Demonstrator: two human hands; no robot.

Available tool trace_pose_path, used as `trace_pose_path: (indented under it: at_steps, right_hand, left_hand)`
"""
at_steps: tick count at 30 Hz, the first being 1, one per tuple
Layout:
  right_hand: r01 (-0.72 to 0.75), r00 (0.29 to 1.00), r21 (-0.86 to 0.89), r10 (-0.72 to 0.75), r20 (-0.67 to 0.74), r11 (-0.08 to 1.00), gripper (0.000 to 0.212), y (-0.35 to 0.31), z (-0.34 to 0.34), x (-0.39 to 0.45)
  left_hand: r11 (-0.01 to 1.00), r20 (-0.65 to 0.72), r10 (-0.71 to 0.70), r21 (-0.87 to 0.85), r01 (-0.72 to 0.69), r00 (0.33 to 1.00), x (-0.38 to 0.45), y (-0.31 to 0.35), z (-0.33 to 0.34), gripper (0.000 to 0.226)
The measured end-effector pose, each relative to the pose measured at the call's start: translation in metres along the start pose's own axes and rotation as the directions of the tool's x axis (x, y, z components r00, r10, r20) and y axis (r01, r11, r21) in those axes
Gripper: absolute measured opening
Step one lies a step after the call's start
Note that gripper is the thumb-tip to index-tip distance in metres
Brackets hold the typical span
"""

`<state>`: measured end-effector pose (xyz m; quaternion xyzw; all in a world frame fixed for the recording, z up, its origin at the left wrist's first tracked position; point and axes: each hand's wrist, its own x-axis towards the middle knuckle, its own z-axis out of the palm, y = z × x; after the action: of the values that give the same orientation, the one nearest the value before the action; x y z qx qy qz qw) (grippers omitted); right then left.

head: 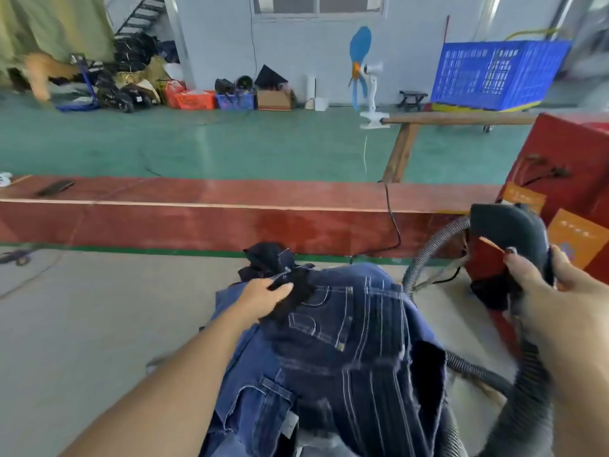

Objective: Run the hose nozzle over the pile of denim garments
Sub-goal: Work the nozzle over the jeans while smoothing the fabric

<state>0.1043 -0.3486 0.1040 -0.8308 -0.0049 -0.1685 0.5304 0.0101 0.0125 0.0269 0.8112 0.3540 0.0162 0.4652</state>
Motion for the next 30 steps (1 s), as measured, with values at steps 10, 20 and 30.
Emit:
trace_pose_path:
  at_steps: [10,20,30]
  right_hand:
    - [0.036,0.965,0.066,-0.052,0.258,0.997,0.074,-0.067,0.053,-0.042]
    - [-0.037,0.996,0.086,0.044,-0.081,0.996,0.07,-0.057,0.027,-0.027]
    - [0.008,0.991,0.029,-0.012,0.134,1.0,0.07,-0.053,0.04,-0.032]
  left_hand:
    - [0.837,-0.013,0.309,-0.472,-0.278,0.951,-0.028,0.103,-0.012,0.022]
    - [0.209,-0.241,0.717,-0.822,-0.531,0.654,-0.124,0.245,-0.109,0.02]
    - [0.998,0.265,-0.048,0.056,0.035,0.963,-0.049,0.012,0.032,0.059]
